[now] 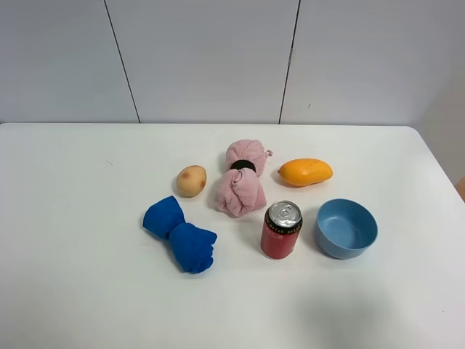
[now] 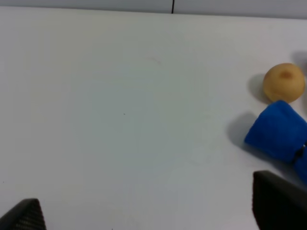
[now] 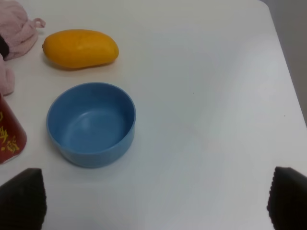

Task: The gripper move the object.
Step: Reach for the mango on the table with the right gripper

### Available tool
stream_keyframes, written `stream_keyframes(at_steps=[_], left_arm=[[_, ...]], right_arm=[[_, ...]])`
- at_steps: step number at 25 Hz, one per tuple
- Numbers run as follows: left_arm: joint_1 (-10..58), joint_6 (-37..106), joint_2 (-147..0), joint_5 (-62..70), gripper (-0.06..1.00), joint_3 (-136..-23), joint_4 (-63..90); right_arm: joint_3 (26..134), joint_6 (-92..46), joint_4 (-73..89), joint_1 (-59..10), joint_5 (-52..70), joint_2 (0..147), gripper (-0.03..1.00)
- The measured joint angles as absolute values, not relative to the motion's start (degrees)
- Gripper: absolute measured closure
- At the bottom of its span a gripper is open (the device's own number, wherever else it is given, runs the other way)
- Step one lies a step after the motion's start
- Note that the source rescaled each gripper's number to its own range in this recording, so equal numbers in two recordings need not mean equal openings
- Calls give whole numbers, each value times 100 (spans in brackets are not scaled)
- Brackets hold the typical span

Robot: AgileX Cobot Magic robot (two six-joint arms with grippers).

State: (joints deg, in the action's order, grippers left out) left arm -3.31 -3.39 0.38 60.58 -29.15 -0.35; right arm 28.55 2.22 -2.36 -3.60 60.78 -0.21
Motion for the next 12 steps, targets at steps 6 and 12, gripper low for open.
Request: stream_keyframes(at_steps=[6,12], left_arm=[[-331,-339,38,6058,-6,-2915,-35],[-331,-339,38,6058,-6,-2915,-35]], right_arm=[[2855,222,-236,-360,6078,-21,-3],[2855,222,-240,-360,6078,-21,-2]])
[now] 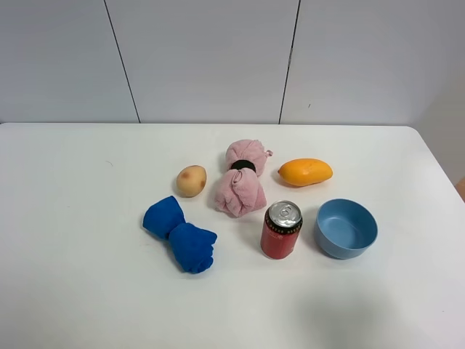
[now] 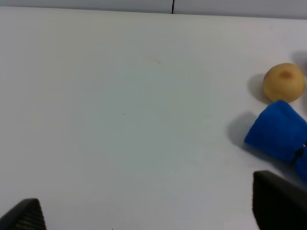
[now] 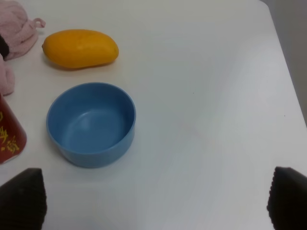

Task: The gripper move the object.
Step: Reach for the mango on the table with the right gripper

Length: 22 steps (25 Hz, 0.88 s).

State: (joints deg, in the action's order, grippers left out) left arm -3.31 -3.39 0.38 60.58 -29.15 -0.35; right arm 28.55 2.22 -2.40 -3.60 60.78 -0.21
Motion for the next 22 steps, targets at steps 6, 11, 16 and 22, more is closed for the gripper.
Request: stream_keyframes(at_steps=[6,11,16,22], left_arm=[[-331,-339,38,6058,-6,-2915,-35],[-331,-339,38,6058,-6,-2915,-35],[-331,-339,38,6058,-6,-2915,-35],[-331,-339,38,6058,-6,-2915,-35]], right_arm=[[2855,222,-256,-360,6077,535,-2],[3413,217,-256,-360,5964,1516,-2],[4617,199,-261,-360,5755,2801,-2],[5967,-71,-214,-360,5753,4741,-2]])
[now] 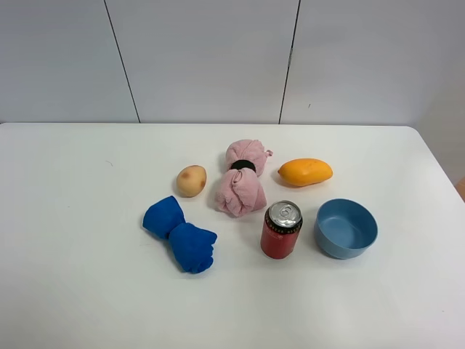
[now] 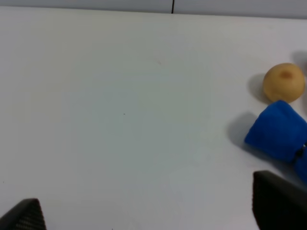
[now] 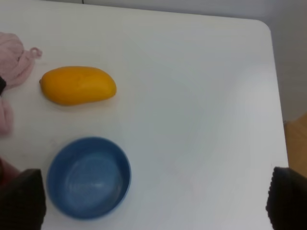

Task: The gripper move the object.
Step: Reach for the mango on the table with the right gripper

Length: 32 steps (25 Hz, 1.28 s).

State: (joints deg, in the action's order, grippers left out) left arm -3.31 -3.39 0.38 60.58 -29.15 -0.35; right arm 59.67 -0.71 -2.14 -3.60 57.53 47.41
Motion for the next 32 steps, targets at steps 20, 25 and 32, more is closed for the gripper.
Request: stream_keyframes(at_steps=[20,25,32], left_arm=[[-331,-339,38,6058,-6,-2915,-35],[-331,-339,38,6058,-6,-2915,-35],[-331,-339,38,6058,-6,-2915,-35]], right_arm=[[9372,-4490,921,-460,6049,10329,-2],[9514,-5278,640,-921,5936,11118,-2],[9514,-5377,-379,-1605,5417,11885,-1]])
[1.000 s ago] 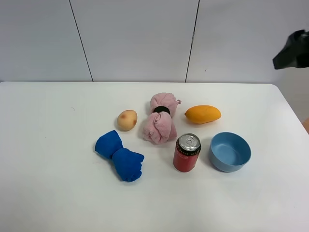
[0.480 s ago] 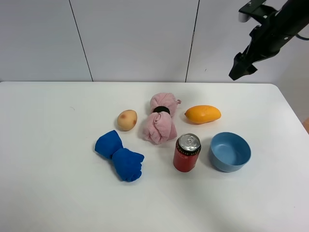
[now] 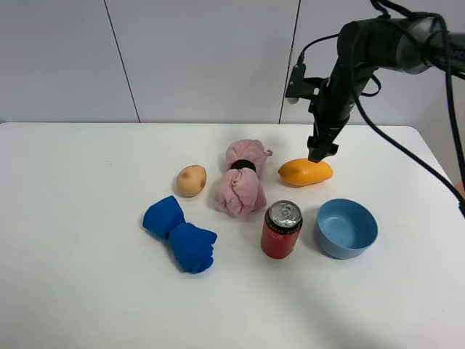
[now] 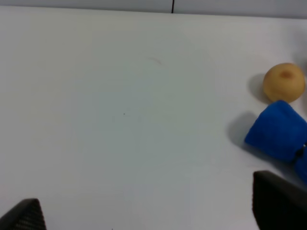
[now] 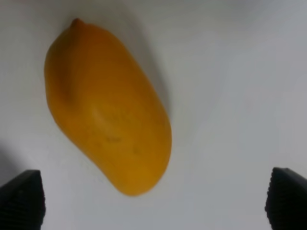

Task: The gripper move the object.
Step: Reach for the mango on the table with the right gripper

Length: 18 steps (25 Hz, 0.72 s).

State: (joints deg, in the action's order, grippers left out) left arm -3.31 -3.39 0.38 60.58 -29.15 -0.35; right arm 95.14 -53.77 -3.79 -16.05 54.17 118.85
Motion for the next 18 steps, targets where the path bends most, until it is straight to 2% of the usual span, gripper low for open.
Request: stream_keyframes(at_steps=[7,18], left_arm=[[-331,-339,38,6058,-6,-2915,-35],[-331,-339,38,6058,-6,-2915,-35]], right_arm=[[9514,-5225,-503,-1683,5523,12333,0],[9523,-5225,-498,-1683,5142,12980,8]])
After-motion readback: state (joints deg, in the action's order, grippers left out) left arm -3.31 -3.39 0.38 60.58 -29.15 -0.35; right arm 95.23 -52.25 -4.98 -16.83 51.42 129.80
